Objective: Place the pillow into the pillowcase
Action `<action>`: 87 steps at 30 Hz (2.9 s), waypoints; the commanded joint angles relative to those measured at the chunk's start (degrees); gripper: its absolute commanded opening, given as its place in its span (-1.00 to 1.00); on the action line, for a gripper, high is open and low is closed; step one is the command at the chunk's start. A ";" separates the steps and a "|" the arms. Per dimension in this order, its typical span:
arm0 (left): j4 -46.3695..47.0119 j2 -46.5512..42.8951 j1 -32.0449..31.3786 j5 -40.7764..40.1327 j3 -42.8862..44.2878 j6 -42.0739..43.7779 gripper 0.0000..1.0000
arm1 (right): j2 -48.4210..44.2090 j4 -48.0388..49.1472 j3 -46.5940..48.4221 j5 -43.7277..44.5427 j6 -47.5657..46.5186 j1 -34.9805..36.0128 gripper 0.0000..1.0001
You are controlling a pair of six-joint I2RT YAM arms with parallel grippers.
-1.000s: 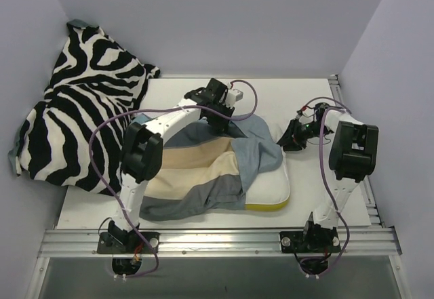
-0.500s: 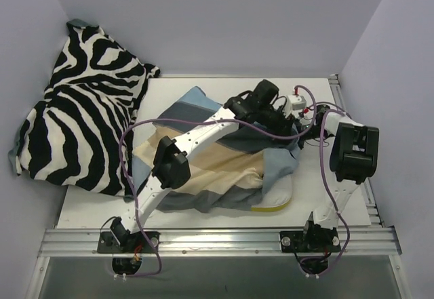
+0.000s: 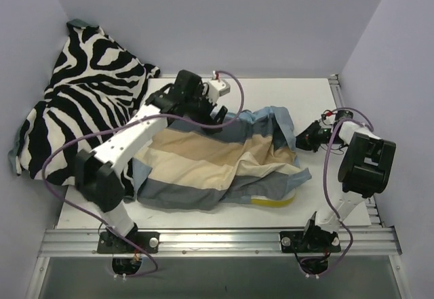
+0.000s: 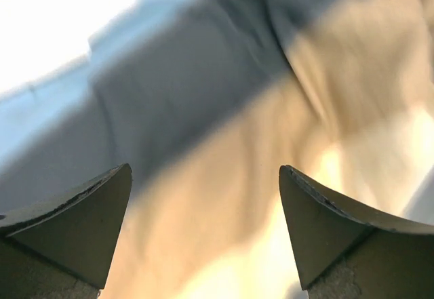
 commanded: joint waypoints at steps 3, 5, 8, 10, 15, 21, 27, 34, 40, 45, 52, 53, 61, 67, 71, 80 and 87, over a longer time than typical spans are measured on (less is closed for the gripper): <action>-3.04 -14.97 -6.41 -9.54 -26.48 -1.27 0.93 | -6.05 -10.51 -4.29 1.32 -9.60 -1.88 -1.00; -0.50 -14.46 -5.53 -10.43 -29.84 -1.45 0.89 | -5.96 -11.92 -5.70 1.59 -10.75 -4.07 -1.00; 2.85 -7.44 -4.56 -9.12 -28.64 1.17 0.75 | -5.00 -12.37 -7.55 1.68 -12.24 -5.40 -1.00; 4.78 1.25 -2.90 -8.94 -20.51 2.15 0.60 | -3.86 -11.84 -8.17 1.68 -11.20 -5.40 -1.00; 4.62 19.43 1.41 -7.88 7.27 2.77 0.50 | -0.61 -5.34 0.49 1.68 -5.14 -5.23 -1.00; -1.10 17.93 2.91 -1.13 19.22 2.68 0.75 | 3.71 -10.68 13.36 -0.17 -5.03 -5.84 -0.34; 3.99 2.80 -0.33 7.23 2.16 4.68 0.93 | -1.39 -14.74 5.56 1.76 -9.34 -6.11 0.18; 6.28 6.55 -12.10 3.73 3.89 9.26 0.95 | 0.55 -12.90 -3.59 1.51 -11.19 -8.12 -0.25; 9.00 14.10 -22.39 -2.84 7.85 16.64 0.95 | -2.35 -12.89 -3.42 -2.09 -12.25 -8.65 -0.27; 14.88 20.08 -26.27 -8.75 8.99 23.85 0.95 | -4.46 -16.32 -4.12 -1.23 -14.79 -9.35 -0.24; 8.74 21.86 -19.96 5.43 19.10 14.57 -1.00 | -2.54 -16.94 -7.81 4.58 -16.55 -10.32 -0.11; 9.70 19.32 -18.64 9.13 18.93 8.54 -1.00 | -2.18 -16.85 -8.08 4.75 -16.73 -10.32 -0.10; 17.97 12.45 -14.05 26.92 16.03 -5.49 -1.00 | 1.07 -11.68 -6.76 -2.17 -12.44 -8.40 0.18; 16.83 12.35 -14.67 27.89 12.69 -6.11 -0.87 | 0.63 -5.34 -4.91 -5.52 -6.02 -2.07 0.44; 14.81 12.53 -15.81 28.33 12.16 -5.76 -0.96 | 2.03 0.37 -5.44 -8.42 -0.92 1.18 0.47; 5.85 10.61 -17.83 24.56 10.58 1.34 -0.15 | 2.13 6.10 -7.11 -10.89 2.35 1.63 0.36; 5.58 6.73 -19.41 9.53 5.83 14.00 0.53 | 0.98 0.29 -6.93 -9.40 -2.49 1.45 0.34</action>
